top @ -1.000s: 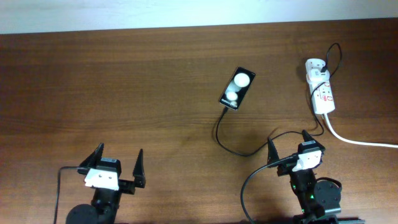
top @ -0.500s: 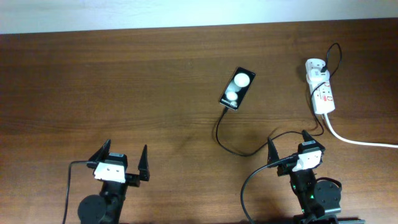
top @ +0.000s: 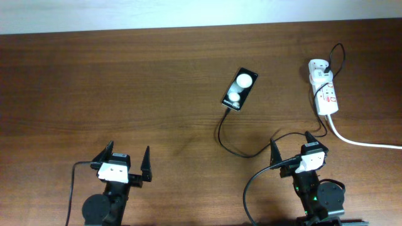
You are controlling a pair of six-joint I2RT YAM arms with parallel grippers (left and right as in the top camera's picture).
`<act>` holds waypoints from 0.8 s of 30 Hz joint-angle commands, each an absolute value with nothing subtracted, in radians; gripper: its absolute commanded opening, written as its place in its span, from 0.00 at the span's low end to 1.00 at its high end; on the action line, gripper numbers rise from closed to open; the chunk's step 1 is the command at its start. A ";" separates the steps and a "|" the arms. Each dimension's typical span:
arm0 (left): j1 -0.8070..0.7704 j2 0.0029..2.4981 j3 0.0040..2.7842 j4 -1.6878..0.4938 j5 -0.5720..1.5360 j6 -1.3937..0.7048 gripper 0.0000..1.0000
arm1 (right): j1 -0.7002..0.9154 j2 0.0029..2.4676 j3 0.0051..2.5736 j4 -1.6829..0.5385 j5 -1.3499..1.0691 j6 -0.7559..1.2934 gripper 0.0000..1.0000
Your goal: Plug charger to phone and switch on socket
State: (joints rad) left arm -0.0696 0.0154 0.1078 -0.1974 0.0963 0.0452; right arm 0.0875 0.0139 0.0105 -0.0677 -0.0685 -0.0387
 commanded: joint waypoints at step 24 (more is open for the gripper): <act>-0.064 0.006 0.009 -0.075 0.088 0.084 0.99 | 0.084 0.004 0.006 -0.072 -0.075 -0.045 0.99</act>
